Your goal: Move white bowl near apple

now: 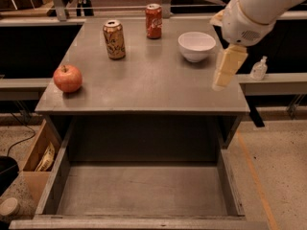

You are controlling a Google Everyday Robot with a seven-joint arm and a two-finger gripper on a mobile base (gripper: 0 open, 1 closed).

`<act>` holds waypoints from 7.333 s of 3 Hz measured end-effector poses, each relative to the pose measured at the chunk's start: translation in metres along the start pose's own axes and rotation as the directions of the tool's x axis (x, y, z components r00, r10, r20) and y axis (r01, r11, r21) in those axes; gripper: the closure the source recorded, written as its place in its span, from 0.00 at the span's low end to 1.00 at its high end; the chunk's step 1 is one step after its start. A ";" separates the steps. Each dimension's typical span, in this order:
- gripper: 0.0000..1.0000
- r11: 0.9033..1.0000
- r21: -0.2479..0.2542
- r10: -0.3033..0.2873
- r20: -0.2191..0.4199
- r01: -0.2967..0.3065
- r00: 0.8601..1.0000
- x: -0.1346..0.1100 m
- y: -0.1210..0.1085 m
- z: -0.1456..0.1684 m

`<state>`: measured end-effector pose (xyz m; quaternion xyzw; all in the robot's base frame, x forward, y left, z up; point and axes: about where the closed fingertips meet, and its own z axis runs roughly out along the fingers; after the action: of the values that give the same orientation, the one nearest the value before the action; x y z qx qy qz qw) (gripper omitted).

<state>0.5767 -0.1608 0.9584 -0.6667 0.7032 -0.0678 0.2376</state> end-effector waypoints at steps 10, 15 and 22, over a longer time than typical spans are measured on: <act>1.00 0.979 -0.200 0.001 -0.149 -0.031 0.989 0.049 -0.073 0.153; 1.00 0.966 0.000 -0.255 -0.156 0.258 0.954 -0.010 -0.146 0.062; 1.00 0.800 0.042 -0.519 0.550 0.599 0.654 -0.178 0.057 0.008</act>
Offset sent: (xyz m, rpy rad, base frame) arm 0.1208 0.0238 -0.0808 -0.0685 0.1345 0.0593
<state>0.5284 0.0199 0.9715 -0.8572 0.3706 0.1014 0.3429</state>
